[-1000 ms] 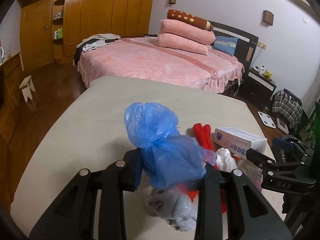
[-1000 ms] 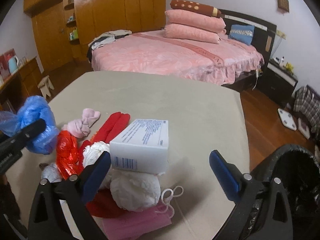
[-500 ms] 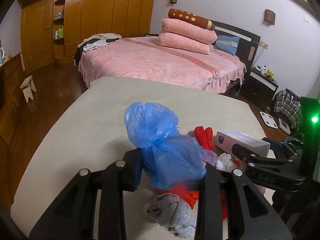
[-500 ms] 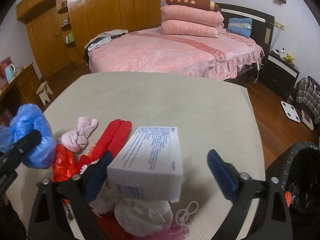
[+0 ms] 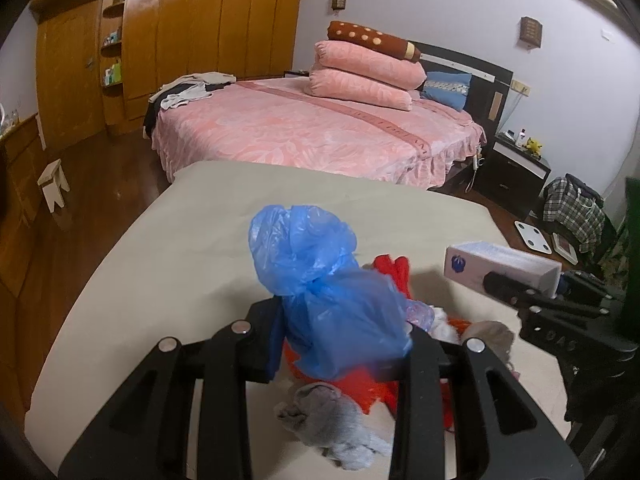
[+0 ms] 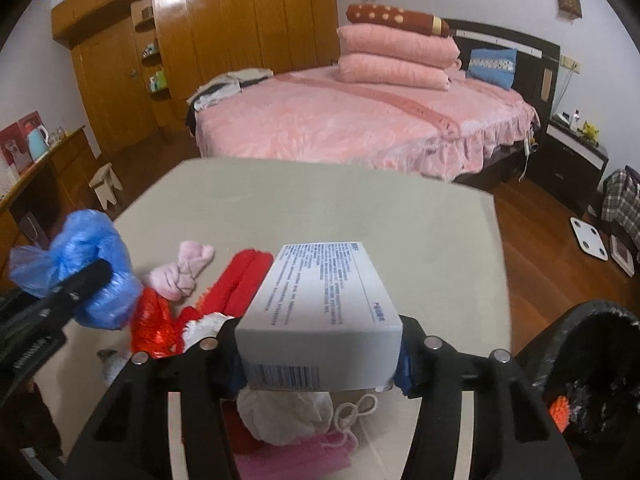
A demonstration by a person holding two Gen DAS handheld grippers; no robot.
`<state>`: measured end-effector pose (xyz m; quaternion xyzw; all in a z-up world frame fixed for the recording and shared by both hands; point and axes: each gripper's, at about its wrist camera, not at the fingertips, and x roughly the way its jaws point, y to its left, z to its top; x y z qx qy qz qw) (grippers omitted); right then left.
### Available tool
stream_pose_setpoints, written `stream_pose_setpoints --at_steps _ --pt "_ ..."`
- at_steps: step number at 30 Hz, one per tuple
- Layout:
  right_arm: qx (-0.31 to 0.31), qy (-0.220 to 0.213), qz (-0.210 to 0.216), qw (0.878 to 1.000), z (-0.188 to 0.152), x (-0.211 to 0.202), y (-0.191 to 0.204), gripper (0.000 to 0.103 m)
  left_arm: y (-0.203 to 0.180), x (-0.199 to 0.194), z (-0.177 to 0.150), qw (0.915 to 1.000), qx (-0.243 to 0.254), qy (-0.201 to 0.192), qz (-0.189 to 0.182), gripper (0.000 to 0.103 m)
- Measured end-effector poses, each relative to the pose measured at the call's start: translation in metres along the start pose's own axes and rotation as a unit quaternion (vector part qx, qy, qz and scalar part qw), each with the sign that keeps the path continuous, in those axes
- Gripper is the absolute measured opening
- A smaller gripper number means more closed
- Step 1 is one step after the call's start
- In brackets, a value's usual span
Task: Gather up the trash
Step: 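Move both grippers over the trash bin and release the bag and box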
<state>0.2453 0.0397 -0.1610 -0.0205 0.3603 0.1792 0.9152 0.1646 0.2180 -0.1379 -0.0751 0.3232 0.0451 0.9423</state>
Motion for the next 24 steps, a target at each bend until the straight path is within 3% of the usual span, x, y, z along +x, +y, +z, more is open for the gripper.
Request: stream_pose_setpoints --at_steps 12,24 --pt "0.017 -0.066 0.012 0.998 0.011 -0.072 -0.025 0.054 -0.052 -0.027 0.006 0.9986 0.025 -0.02 -0.041 0.03" --pt "0.055 -0.12 -0.028 0.991 -0.006 -0.146 -0.086 0.054 -0.13 -0.051 0.002 0.992 0.066 -0.033 -0.102 0.03"
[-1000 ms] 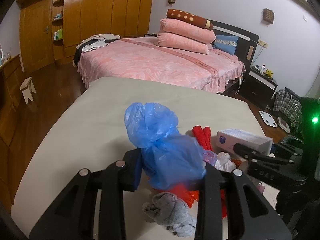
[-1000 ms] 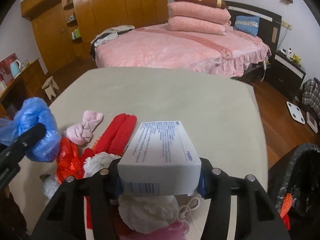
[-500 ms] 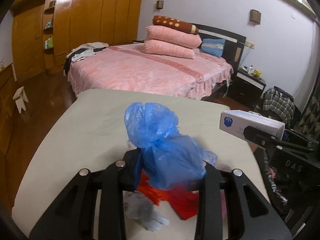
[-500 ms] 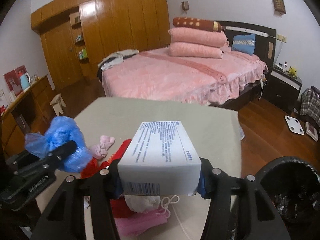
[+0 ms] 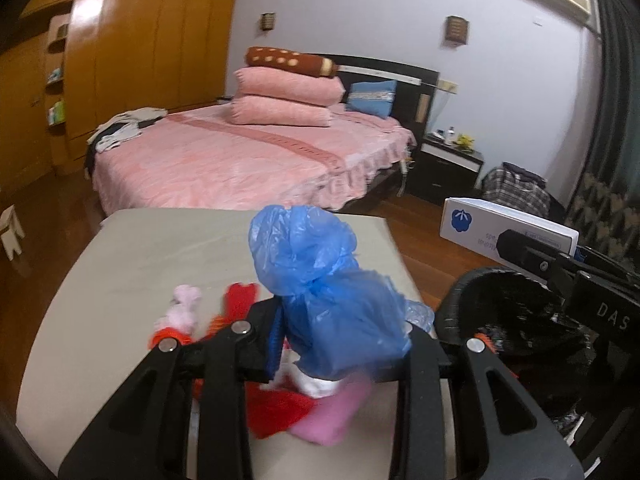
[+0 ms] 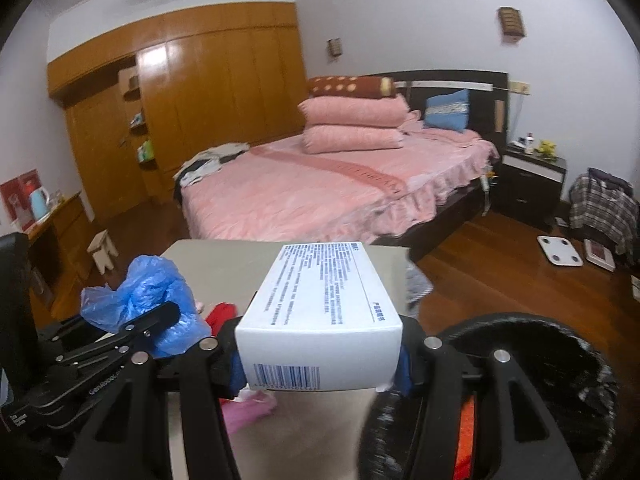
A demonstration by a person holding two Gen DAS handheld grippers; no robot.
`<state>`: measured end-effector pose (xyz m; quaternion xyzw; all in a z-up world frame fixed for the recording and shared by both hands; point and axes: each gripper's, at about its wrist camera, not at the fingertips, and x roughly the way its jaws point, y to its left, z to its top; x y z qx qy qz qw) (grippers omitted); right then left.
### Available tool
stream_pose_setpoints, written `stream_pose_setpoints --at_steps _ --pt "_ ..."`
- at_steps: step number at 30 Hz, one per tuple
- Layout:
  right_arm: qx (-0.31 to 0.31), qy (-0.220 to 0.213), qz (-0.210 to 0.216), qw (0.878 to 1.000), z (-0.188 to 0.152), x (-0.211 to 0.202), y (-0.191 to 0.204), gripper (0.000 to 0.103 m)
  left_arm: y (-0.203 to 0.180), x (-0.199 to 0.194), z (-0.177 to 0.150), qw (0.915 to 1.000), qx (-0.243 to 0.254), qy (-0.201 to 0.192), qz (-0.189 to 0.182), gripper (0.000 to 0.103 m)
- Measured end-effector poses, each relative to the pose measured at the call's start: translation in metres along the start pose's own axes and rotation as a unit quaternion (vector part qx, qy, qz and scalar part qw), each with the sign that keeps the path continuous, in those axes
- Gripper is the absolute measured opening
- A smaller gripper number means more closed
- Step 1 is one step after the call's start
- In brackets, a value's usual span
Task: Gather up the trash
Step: 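Move both grippers over the trash bin and release the bag and box, then move the left gripper back over the table to the grey cloth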
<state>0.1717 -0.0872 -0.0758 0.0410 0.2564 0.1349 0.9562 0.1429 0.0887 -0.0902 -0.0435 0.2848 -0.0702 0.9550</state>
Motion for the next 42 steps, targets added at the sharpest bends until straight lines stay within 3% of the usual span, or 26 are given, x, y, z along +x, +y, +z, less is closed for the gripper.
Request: stream_pose_setpoints --at_steps 15,26,29,31,37,42 --pt "0.052 -0.028 -0.087 0.994 -0.017 -0.059 -0.1 0.054 -0.119 0.007 -0.004 0.9941 0.063 0.0 -0.088 0.03" --pt "0.079 -0.009 -0.142 0.987 -0.042 -0.072 -0.166 0.055 -0.191 0.041 -0.015 0.9838 0.103 0.022 -0.145 0.032" --pt "0.089 -0.003 -0.153 0.984 -0.047 -0.075 -0.18 0.06 -0.202 0.049 -0.015 0.9811 0.106 0.027 -0.16 0.048" --pt "0.09 -0.008 -0.163 0.982 -0.049 -0.079 -0.186 0.072 -0.206 0.051 -0.018 0.9807 0.108 0.026 -0.161 0.061" --pt "0.096 -0.019 -0.174 0.98 -0.053 -0.088 -0.192 0.096 -0.195 0.049 -0.017 0.9841 0.106 0.022 -0.14 0.079" --pt "0.099 -0.021 -0.168 0.981 -0.052 -0.09 -0.188 0.097 -0.171 0.036 -0.011 0.9897 0.097 0.007 -0.105 0.089"
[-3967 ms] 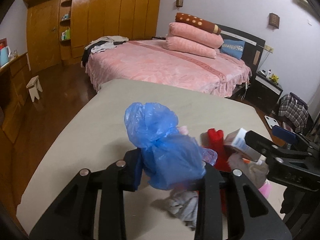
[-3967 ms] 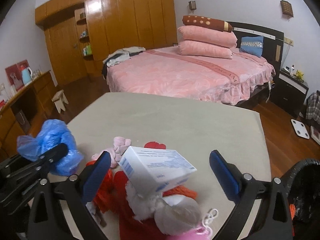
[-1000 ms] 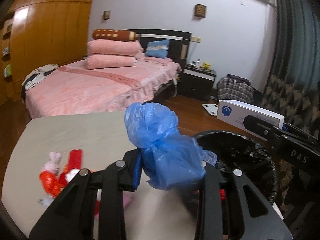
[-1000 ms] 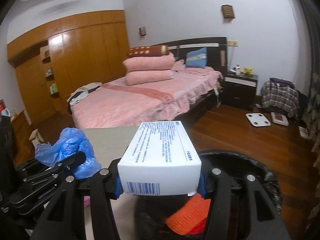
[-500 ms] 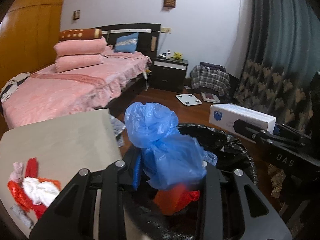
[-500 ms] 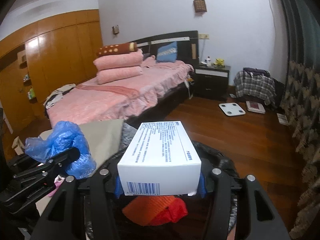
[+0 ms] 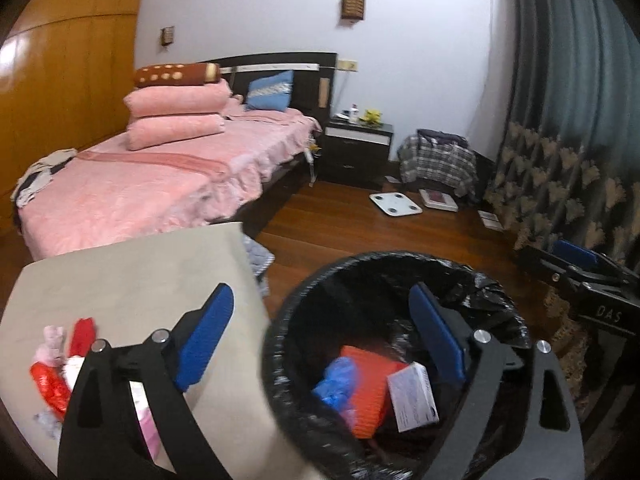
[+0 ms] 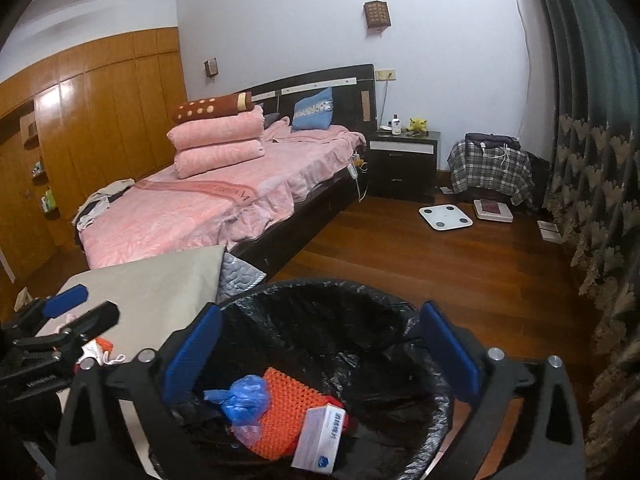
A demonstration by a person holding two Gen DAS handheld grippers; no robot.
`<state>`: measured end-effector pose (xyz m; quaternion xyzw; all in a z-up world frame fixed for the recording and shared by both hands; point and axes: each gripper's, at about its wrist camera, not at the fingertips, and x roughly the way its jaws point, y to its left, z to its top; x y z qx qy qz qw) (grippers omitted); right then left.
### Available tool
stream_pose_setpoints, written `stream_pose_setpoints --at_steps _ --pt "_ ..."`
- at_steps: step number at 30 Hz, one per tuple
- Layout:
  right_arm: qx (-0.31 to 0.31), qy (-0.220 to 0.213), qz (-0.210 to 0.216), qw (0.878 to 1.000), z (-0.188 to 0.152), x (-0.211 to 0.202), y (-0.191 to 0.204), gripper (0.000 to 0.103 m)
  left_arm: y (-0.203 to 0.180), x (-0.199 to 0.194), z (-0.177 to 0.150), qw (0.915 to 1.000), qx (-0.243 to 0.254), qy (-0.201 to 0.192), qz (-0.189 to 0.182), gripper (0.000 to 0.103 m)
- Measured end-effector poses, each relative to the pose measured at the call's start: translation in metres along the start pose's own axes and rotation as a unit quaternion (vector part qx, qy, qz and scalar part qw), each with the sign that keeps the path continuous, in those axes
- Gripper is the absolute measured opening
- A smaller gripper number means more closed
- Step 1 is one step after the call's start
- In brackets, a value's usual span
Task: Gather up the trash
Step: 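Move the left gripper back over the table to the grey cloth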
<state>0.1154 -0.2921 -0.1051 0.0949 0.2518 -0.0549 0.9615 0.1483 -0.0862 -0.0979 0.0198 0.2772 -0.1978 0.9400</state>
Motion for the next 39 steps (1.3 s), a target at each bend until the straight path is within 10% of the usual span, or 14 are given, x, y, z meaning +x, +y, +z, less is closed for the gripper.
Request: stream_pose_setpoints --at_steps 29,39 --pt "-0.117 0.021 0.168 0.979 -0.043 0.03 0.223 0.097 0.201 -0.116 -0.065 0.9722 -0.098 0.003 0.213 0.09" --pt "-0.146 0.064 0.184 0.97 -0.089 0.059 0.263 0.08 0.238 -0.111 -0.106 0.9627 -0.126 0.049 0.234 0.084"
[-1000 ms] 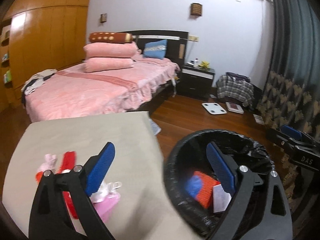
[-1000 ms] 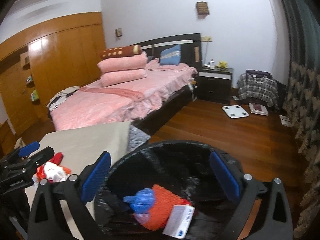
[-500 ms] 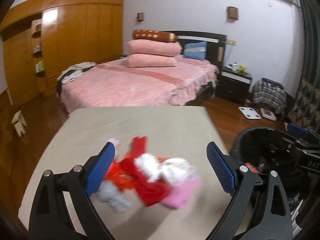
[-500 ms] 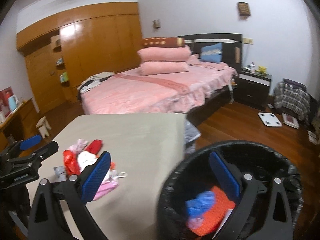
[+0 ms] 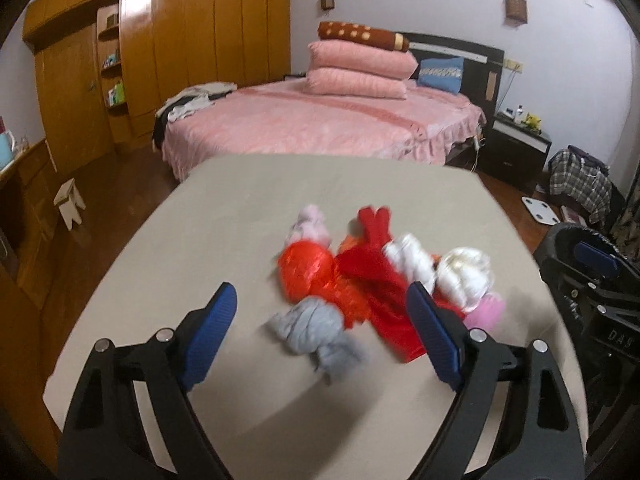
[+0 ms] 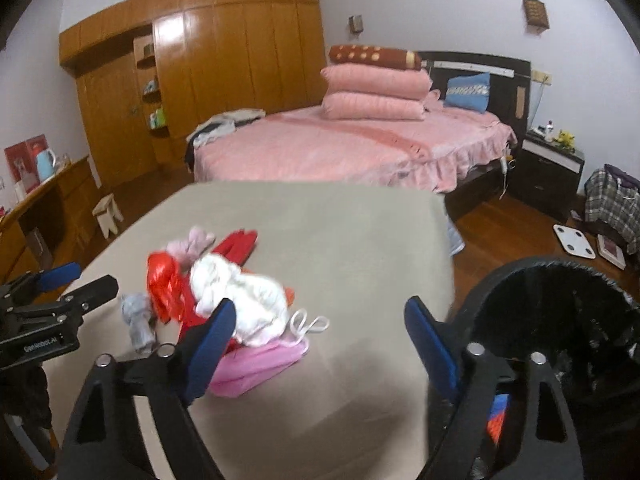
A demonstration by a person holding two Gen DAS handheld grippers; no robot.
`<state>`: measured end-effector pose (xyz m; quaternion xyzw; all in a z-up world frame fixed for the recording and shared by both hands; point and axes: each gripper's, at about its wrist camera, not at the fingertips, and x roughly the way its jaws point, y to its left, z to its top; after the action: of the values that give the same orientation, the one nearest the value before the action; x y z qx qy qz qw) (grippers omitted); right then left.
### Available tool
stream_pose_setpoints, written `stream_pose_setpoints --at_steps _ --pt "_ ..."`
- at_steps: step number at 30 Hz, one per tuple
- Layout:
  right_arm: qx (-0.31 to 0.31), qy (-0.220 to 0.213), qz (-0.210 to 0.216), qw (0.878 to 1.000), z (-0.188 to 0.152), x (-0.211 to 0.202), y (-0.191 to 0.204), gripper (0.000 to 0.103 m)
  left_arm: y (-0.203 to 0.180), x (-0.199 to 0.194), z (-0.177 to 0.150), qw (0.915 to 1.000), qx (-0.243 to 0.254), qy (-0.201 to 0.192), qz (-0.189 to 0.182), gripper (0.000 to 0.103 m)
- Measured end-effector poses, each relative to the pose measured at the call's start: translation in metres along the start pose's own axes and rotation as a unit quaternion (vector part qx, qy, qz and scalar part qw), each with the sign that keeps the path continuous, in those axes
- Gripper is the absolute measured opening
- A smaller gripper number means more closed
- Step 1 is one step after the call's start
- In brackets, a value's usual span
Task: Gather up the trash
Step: 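Move the left gripper back over the table to the grey cloth, then grasp the grey cloth with the left gripper while the right gripper grasps the white tissues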
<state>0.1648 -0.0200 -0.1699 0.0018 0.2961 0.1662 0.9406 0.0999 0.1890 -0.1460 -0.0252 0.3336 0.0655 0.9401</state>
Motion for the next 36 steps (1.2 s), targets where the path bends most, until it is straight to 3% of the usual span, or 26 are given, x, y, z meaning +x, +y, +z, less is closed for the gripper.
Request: stream_pose_setpoints --at_steps 4,9,13,16,22,36 --pt "-0.006 0.015 0.005 1.0 -0.007 0.011 0.003 0.072 0.008 0.015 -0.009 0.9997 -0.012 0.019 0.007 0.083" --pt "-0.004 0.025 0.006 1.0 -0.011 0.021 0.003 0.07 0.006 0.033 -0.014 0.9991 -0.017 0.038 0.006 0.079" --pt "-0.004 0.035 0.007 0.999 -0.015 0.028 0.003 0.07 0.007 0.048 -0.018 0.9976 -0.027 0.063 0.0 0.072" --pt "-0.002 0.041 0.009 0.999 -0.016 0.032 0.002 0.07 0.008 0.055 -0.021 0.9963 -0.033 0.078 -0.011 0.059" --pt "-0.001 0.046 0.012 0.999 -0.014 0.037 0.002 0.07 0.016 0.053 -0.023 0.9949 -0.057 0.08 -0.022 0.045" --pt "-0.012 0.048 0.022 0.999 -0.01 0.04 0.013 0.07 0.032 0.027 -0.019 0.9954 -0.074 0.06 -0.012 0.046"
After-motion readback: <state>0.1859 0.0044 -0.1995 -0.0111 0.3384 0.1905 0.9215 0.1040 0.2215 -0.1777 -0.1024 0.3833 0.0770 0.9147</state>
